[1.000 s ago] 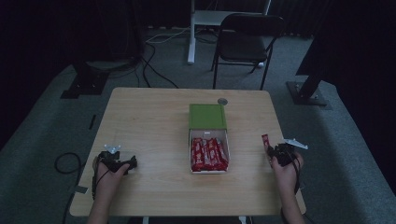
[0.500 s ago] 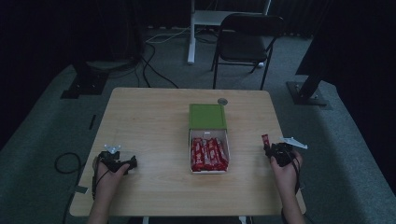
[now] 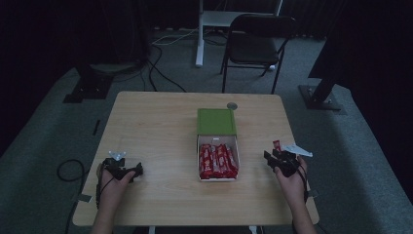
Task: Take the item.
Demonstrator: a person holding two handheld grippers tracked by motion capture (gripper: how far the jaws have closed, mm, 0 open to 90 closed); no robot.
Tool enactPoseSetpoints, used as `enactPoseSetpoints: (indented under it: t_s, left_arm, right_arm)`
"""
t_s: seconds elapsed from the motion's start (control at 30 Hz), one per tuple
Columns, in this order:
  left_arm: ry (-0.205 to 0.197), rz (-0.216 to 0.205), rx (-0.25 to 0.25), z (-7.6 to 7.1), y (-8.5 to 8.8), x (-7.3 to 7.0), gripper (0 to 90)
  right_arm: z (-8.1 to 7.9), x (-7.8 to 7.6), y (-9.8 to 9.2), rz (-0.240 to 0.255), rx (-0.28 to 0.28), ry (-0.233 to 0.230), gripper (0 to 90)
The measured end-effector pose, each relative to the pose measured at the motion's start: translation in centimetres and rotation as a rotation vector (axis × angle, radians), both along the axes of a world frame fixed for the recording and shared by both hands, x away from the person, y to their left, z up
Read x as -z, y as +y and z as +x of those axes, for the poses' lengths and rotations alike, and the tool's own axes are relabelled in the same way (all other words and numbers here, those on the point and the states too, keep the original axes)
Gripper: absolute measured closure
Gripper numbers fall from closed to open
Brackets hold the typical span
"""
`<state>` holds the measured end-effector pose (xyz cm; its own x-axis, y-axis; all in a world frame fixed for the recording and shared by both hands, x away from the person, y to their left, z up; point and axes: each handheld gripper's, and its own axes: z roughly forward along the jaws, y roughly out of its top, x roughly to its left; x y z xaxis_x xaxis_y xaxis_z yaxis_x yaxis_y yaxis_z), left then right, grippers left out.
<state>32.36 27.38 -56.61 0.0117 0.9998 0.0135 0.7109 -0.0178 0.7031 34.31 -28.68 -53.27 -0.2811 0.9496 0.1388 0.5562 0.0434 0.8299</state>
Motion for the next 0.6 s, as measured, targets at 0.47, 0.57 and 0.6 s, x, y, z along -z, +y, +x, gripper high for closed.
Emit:
enactPoseSetpoints:
  t_s: [0.47,0.57,0.6]
  left_arm:
    - [0.0,0.0,0.0,0.0,0.0,0.0,2.5]
    - [0.0,0.0,0.0,0.0,0.0,0.0,2.5]
    - [0.0,0.0,0.0,0.0,0.0,0.0,2.5]
  right_arm:
    - [-0.5,1.2,1.0,-0.019,-0.106,0.004,52.9]
    - [-0.6,1.4,1.1,-0.034,-0.119,0.012,52.3]
    - [-0.7,1.6,1.2,-0.034,-0.123,0.016,51.8]
